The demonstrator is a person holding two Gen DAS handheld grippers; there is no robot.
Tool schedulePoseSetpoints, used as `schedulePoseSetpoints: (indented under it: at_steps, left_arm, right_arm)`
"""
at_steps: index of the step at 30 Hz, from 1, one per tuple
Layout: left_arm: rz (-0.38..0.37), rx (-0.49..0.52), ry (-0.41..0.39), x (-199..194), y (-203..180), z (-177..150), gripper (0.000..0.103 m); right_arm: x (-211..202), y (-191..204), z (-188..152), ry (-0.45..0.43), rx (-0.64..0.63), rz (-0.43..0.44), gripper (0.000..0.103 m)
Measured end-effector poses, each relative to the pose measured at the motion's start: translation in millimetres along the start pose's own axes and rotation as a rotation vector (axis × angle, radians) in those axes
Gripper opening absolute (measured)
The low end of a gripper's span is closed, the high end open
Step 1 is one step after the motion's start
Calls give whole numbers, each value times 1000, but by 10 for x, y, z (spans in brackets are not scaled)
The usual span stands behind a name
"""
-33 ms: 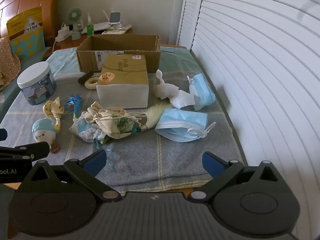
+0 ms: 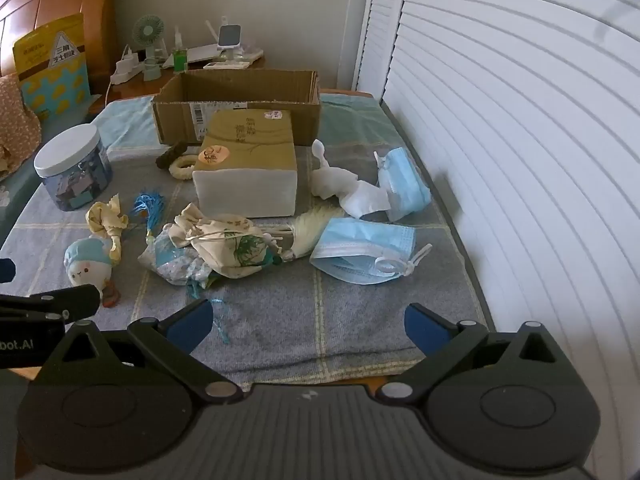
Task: Organize soft objects
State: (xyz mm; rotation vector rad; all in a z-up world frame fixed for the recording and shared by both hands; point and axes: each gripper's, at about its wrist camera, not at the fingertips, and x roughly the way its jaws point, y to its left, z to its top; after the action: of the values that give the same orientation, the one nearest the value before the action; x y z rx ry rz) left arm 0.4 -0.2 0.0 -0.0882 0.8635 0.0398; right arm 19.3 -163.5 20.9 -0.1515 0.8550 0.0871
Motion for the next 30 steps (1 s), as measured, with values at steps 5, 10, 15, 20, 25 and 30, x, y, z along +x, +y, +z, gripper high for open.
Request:
schedulePoseSetpoints:
  at_steps: [5, 10, 15, 20, 25, 30]
  left_arm:
    - [5, 1, 1, 3, 7, 3, 102]
    - [4, 1, 2, 29, -25, -19, 103]
    - [2, -2, 3, 31, -24, -10, 103]
    - [0, -3, 5, 26, -17, -4, 102]
    - [0, -6, 4, 19, -8, 24, 103]
    - [-1, -4, 2, 13, -8, 27, 102]
  right_arm:
    - [-18, -7, 13, 2, 5, 12, 103]
    - [17, 9, 11, 2, 4, 8, 103]
    - [-1, -17, 27, 0, 3, 8, 103]
    - [-20, 5, 42, -3, 0, 1, 103]
    - [-26, 7, 56, -5, -1, 3, 103]
    - [-45, 2, 60, -9, -3, 4, 103]
